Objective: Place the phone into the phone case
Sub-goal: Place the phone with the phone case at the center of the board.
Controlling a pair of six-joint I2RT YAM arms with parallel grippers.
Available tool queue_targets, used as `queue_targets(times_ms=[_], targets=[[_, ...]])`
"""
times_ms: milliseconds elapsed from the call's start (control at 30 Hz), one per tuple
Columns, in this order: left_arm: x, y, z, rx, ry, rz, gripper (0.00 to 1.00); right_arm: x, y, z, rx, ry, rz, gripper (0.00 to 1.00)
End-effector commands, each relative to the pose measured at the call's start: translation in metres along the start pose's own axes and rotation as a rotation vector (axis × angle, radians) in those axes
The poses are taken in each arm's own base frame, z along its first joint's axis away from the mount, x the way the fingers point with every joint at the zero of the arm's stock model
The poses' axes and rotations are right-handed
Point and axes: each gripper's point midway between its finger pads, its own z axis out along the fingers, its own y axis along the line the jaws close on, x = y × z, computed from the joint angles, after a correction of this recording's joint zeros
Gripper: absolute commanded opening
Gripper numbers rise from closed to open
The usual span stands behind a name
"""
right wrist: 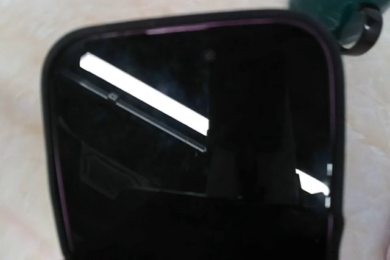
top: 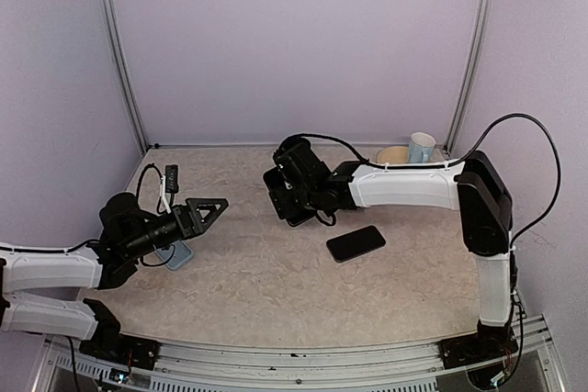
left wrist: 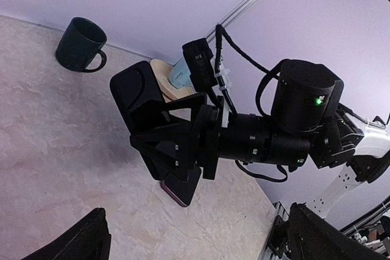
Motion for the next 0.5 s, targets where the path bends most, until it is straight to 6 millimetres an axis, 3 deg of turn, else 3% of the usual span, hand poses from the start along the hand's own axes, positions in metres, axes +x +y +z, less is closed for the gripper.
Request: queue_targets(times_ms=[0,467], targets=[[-0.002,0.005,-0.005,-0.025,-0.019,0.018,0.99,-0.024,-0.016,0.013,0.05,-0.067,0.14,0.63],[0.001,0.01,-0.008,-0.058,-0.024,0.033,0.99,-0.029,-0.044,0.061,0.166,-0.074,0.288,0.64]])
